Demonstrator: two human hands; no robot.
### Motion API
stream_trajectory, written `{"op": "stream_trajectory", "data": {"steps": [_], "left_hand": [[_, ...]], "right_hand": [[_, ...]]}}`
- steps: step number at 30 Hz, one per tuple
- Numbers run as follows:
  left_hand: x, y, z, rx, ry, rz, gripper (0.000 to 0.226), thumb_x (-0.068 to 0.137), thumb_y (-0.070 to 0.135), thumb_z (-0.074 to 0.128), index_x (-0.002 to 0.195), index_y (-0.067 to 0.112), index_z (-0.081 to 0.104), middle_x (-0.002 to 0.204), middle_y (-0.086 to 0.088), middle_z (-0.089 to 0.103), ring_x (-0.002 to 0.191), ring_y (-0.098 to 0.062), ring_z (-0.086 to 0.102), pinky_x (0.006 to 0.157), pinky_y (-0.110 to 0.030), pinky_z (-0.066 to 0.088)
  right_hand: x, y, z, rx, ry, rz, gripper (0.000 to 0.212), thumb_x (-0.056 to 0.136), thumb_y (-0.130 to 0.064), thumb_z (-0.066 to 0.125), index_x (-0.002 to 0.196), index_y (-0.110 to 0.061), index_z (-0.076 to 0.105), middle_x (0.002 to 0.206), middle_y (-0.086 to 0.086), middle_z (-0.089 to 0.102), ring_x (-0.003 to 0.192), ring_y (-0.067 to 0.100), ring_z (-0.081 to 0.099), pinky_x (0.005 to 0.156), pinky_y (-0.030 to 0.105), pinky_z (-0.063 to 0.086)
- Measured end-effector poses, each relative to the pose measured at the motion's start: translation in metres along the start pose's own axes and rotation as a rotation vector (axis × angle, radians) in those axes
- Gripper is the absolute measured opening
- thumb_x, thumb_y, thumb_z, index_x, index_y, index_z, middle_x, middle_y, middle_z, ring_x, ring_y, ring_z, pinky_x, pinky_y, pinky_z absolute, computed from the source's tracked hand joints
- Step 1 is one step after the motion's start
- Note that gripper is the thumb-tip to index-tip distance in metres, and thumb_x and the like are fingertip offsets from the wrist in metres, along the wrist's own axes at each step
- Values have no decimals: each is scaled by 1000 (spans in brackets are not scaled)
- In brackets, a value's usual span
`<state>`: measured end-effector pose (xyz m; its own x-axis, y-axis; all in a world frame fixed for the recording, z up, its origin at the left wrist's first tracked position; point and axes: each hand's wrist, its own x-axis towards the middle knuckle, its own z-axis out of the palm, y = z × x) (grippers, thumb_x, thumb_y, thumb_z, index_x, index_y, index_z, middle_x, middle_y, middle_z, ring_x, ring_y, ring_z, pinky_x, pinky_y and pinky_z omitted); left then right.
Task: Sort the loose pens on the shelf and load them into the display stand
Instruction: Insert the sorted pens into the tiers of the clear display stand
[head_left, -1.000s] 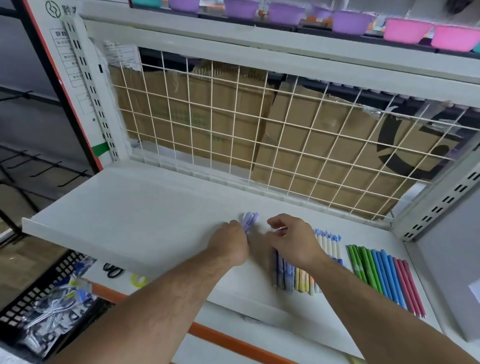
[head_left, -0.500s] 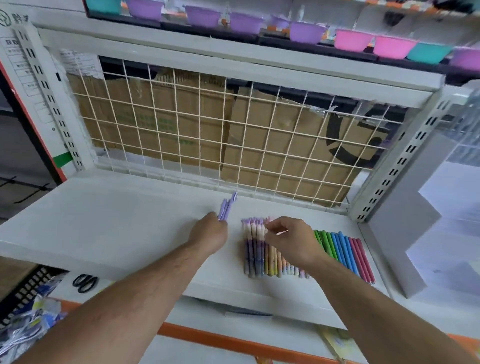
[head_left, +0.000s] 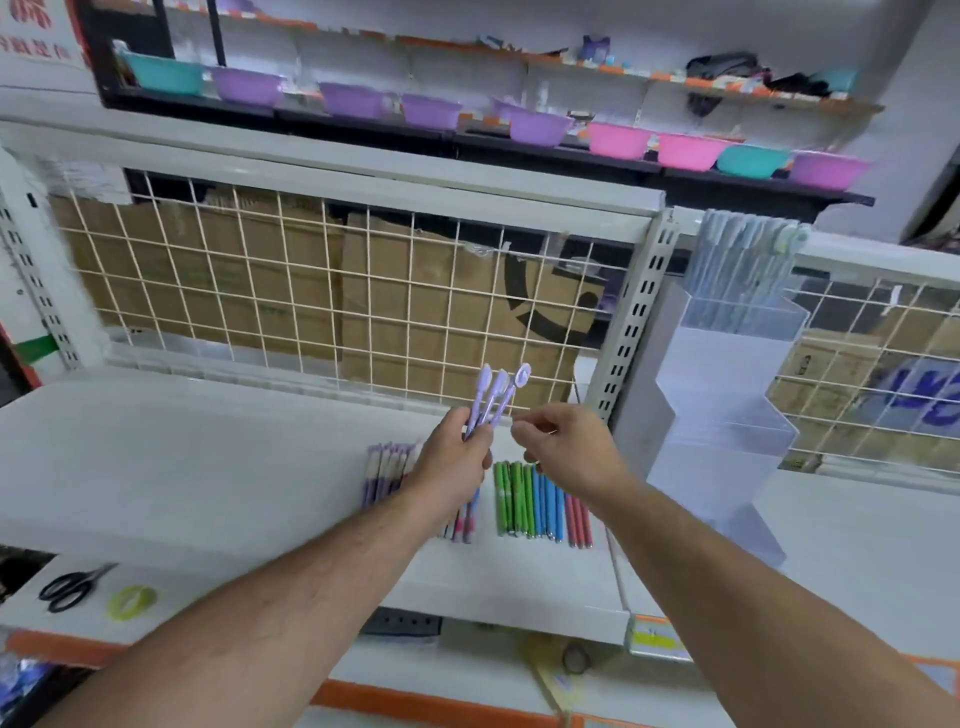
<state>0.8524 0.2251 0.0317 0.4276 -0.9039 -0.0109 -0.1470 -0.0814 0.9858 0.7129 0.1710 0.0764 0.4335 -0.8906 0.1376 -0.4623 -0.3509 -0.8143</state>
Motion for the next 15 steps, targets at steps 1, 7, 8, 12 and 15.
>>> {"op": "stream_trajectory", "data": {"steps": [1,7,8,12,15], "left_hand": [[-5,7,12,-18,-1,0,13,102,28,47,95,29,57,68,2,54,54,-14,43,52,-27,34],[-41,45,88,-185,-60,-28,21,97,14,44,97,16,65,72,-7,50,45,-10,35,43,-20,23],[-44,50,98,-185,-62,-12,21,98,12,44,99,12,65,73,-8,52,45,-10,37,43,-20,25],[-53,69,136,-191,-143,51,19,100,8,46,98,15,63,75,-10,63,56,-20,52,49,-26,40],[-48,82,155,-209,-248,74,18,102,7,46,104,15,62,83,-12,68,65,-25,64,59,-34,49]], "right_hand": [[-2,2,-11,16,3,-5,11,93,-23,65,86,-21,74,80,5,73,71,20,69,67,41,59],[-20,22,-85,100,47,10,20,86,-20,68,68,-16,74,68,9,69,58,18,58,61,41,56],[-23,25,-96,111,50,1,20,85,-18,68,67,-17,74,67,6,69,59,18,57,61,39,54],[-25,38,-133,128,95,0,21,82,-13,69,61,-17,70,57,-1,64,57,16,56,62,39,52],[-19,46,-154,112,137,5,16,83,-13,71,67,-9,69,60,4,64,54,15,56,61,40,55]]}}
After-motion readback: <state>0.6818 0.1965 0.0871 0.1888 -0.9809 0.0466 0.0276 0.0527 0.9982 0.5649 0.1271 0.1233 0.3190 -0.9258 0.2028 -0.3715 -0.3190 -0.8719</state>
